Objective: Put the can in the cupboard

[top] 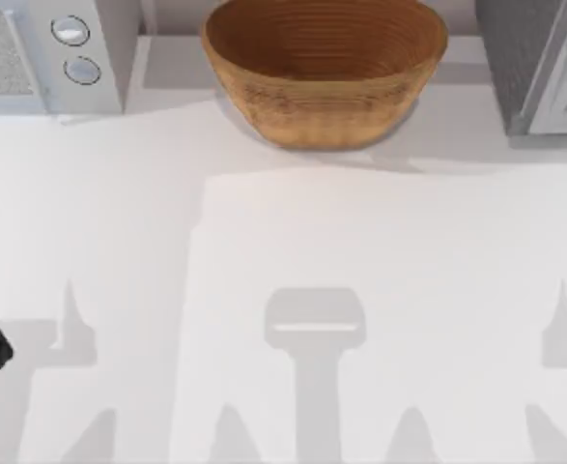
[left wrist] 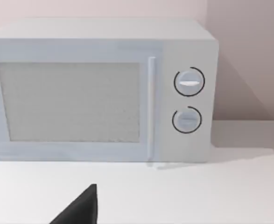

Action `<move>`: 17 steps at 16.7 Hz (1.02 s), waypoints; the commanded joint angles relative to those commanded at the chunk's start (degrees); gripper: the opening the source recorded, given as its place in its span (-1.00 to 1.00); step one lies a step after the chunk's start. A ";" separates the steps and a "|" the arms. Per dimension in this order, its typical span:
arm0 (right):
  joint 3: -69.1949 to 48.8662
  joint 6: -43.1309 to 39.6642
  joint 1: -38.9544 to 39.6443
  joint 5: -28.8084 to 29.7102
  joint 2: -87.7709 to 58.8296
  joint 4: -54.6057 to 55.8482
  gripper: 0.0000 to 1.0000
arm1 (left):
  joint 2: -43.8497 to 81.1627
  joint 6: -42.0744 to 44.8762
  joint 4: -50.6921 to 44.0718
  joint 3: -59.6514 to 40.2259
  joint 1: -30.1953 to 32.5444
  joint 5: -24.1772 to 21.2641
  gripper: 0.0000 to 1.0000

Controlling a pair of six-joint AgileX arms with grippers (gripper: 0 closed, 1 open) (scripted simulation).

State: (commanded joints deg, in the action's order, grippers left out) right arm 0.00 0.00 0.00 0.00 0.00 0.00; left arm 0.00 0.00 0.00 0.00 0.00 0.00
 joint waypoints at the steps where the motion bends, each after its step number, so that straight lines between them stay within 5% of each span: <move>1: 0.00 0.00 0.00 0.00 0.00 0.00 1.00 | 0.00 0.00 0.00 0.00 0.00 0.00 1.00; 8: -1.75 -0.40 -2.86 -2.07 -12.61 11.96 1.00 | 0.00 0.00 0.00 0.00 0.00 0.00 1.00; 17: -5.86 -1.53 -11.22 -10.27 -63.73 53.39 1.00 | 0.00 0.00 0.00 0.00 0.00 0.00 1.00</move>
State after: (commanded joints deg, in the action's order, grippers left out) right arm -5.86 -1.53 -11.22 -10.27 -63.73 53.39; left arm 0.00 0.00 0.00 0.00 0.00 0.00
